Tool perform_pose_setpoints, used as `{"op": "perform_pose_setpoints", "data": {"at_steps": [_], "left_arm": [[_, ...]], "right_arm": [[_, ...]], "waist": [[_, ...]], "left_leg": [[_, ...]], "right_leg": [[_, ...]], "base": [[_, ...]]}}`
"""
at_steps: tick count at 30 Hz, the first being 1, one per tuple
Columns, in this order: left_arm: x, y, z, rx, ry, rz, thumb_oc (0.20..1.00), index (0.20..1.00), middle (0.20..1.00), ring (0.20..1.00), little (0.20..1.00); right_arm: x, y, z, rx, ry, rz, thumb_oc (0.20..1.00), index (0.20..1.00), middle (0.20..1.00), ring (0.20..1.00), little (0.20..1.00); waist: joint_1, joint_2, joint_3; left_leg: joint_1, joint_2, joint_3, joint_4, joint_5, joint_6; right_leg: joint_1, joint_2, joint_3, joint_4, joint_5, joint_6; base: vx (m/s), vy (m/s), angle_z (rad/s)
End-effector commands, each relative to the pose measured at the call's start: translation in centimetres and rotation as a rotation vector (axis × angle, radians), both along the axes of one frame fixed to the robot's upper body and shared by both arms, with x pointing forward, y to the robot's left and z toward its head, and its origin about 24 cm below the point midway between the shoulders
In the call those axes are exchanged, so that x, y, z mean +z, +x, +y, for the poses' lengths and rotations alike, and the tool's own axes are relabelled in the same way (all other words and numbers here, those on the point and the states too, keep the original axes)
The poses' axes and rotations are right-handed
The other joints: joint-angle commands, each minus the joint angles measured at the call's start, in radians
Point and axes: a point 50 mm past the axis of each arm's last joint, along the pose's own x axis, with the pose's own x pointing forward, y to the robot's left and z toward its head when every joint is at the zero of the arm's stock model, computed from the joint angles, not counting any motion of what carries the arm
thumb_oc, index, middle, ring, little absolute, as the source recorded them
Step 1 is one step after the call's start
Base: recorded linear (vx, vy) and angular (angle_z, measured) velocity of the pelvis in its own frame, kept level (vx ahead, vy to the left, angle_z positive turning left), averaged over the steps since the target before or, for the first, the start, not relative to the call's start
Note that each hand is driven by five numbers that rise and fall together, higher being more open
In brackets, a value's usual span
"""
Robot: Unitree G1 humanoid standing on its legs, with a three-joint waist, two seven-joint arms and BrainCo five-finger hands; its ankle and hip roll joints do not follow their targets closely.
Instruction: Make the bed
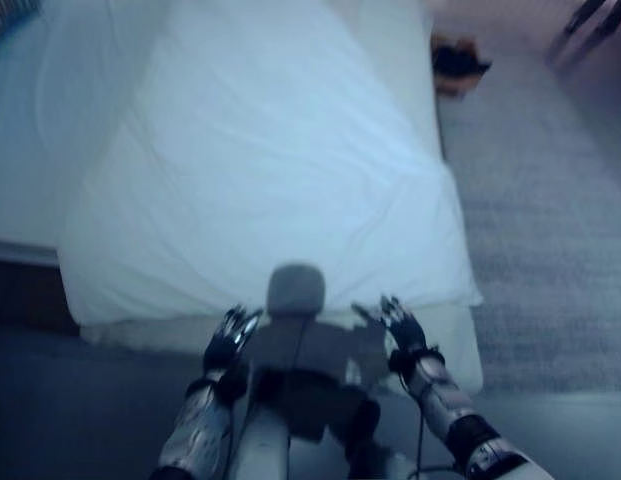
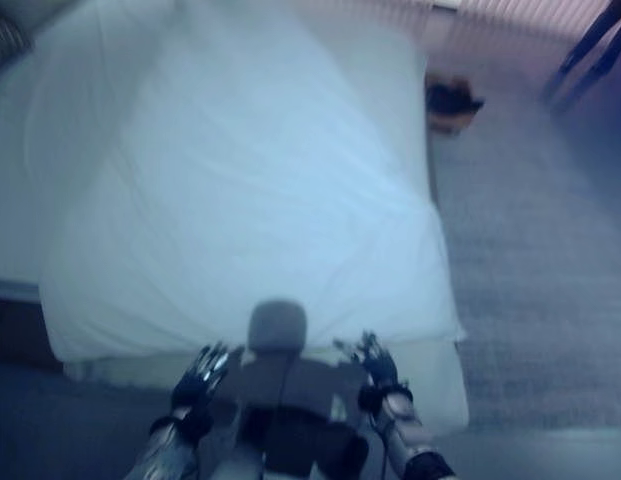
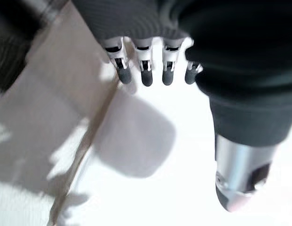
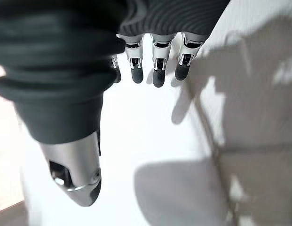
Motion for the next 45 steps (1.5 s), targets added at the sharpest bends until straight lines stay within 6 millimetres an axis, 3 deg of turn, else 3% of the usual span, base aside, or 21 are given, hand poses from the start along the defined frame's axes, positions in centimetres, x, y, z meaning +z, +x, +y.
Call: {"op": "perform_pose_setpoints", "data": {"at_steps": [1,7,11,14,20,25,30,35,42,45], "left_arm": [[2.9,1.3,-2.1,0.033,-0.146,-0.122,1.0,1.0,1.0,1.0,1.0],[6.3,3.6,-5.5,0.029,-0.298,-0.199,1.0,1.0,1.0,1.0,1.0],[8.4,4.4,-7.0,0.036,-0.384,-0.238,1.0,1.0,1.0,1.0,1.0],[9.1,4.6,-7.7,0.039,-0.437,-0.246,1.0,1.0,1.0,1.0,1.0],[10.1,5.2,-8.3,0.054,-0.531,-0.244,1.0,1.0,1.0,1.0,1.0],[10.8,5.4,-8.6,0.056,-0.589,-0.269,1.0,1.0,1.0,1.0,1.0],[12.3,5.5,-8.4,0.053,-0.648,-0.344,1.0,1.0,1.0,1.0,1.0],[13.7,5.2,-8.5,0.011,-0.649,-0.428,1.0,1.0,1.0,1.0,1.0],[13.4,4.9,-8.8,-0.039,-0.601,-0.439,1.0,1.0,1.0,1.0,1.0],[13.5,4.8,-8.7,-0.063,-0.555,-0.463,1.0,1.0,1.0,1.0,1.0]], "right_arm": [[4.0,1.4,0.8,-0.071,0.149,-0.155,1.0,1.0,1.0,1.0,1.0],[7.7,3.1,2.0,-0.129,0.276,-0.241,1.0,1.0,1.0,1.0,1.0],[9.0,3.4,2.6,-0.17,0.352,-0.262,1.0,1.0,1.0,1.0,1.0],[8.8,3.2,2.9,-0.2,0.459,-0.237,1.0,1.0,1.0,1.0,1.0],[8.4,3.1,4.1,-0.218,0.728,-0.184,1.0,1.0,1.0,1.0,1.0],[7.7,2.6,4.4,-0.214,0.824,-0.175,1.0,1.0,1.0,1.0,1.0],[7.7,2.4,4.3,-0.212,0.956,-0.203,1.0,1.0,1.0,1.0,1.0],[8.8,2.7,3.8,-0.201,1.094,-0.291,1.0,1.0,1.0,1.0,1.0],[7.8,2.9,3.4,-0.258,1.137,-0.267,1.0,1.0,1.0,1.0,1.0],[9.0,3.2,3.1,-0.213,1.122,-0.325,1.0,1.0,1.0,1.0,1.0]], "waist": [[0.021,-0.009,0.045],[0.011,-0.036,0.065],[-0.003,-0.059,0.065],[-0.004,-0.073,0.065],[0.0,-0.084,0.065],[-0.003,-0.087,0.065],[-0.007,-0.078,0.065],[-0.004,-0.049,0.065],[0.002,-0.003,0.065],[-0.001,0.01,0.065]], "left_leg": [[-0.004,-0.021,-0.039,-0.039,-0.011,0.061],[-0.178,-0.041,-0.036,0.044,-0.019,0.055],[-0.292,-0.051,-0.043,0.099,-0.023,0.06],[-0.328,-0.048,-0.047,0.125,-0.061,0.065],[-0.374,-0.057,-0.051,0.143,-0.067,0.065],[-0.397,-0.066,-0.051,0.157,-0.073,0.067],[-0.426,-0.077,-0.047,0.173,-0.078,0.071],[-0.45,-0.091,-0.041,0.17,-0.071,0.071],[-0.479,-0.108,-0.019,0.187,-0.073,0.08],[-0.491,-0.114,-0.005,0.198,-0.077,0.087]], "right_leg": [[-0.034,-0.118,0.008,0.104,-0.055,0.104],[-0.203,-0.129,0.01,0.181,-0.064,0.1],[-0.306,-0.127,0.003,0.224,-0.069,0.094],[-0.348,-0.122,0.004,0.258,-0.105,0.101],[-0.391,-0.122,-0.003,0.269,-0.102,0.099],[-0.414,-0.128,-0.005,0.28,-0.102,0.099],[-0.441,-0.134,-0.007,0.289,-0.099,0.101],[-0.468,-0.148,-0.008,0.297,-0.098,0.104],[-0.509,-0.162,0.012,0.307,-0.09,0.108],[-0.53,-0.167,0.024,0.312,-0.085,0.11]], "base": [[-0.19,0.003,-0.04],[-0.09,-0.012,0.0],[-0.04,-0.026,0.01],[0.09,-0.065,0.07],[0.0,-0.006,0.02],[0.0,-0.007,0.04],[-0.01,0.006,0.02],[-0.01,0.003,0.01],[-0.02,0.044,0.02],[-0.02,0.046,-0.04]]}}
